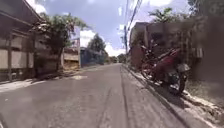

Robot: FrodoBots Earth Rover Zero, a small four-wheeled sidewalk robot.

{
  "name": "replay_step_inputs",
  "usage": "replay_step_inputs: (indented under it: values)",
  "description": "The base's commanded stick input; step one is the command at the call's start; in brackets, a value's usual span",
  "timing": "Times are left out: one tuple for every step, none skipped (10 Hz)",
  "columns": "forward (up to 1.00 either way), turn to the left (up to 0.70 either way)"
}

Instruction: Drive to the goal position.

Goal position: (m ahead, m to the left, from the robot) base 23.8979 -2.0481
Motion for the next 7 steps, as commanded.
replay_step_inputs:
  values:
    - [0.70, 0.00]
    - [0.70, 0.00]
    - [0.70, 0.00]
    - [0.70, 0.00]
    - [0.70, 0.00]
    - [0.70, 0.00]
    - [0.70, 0.00]
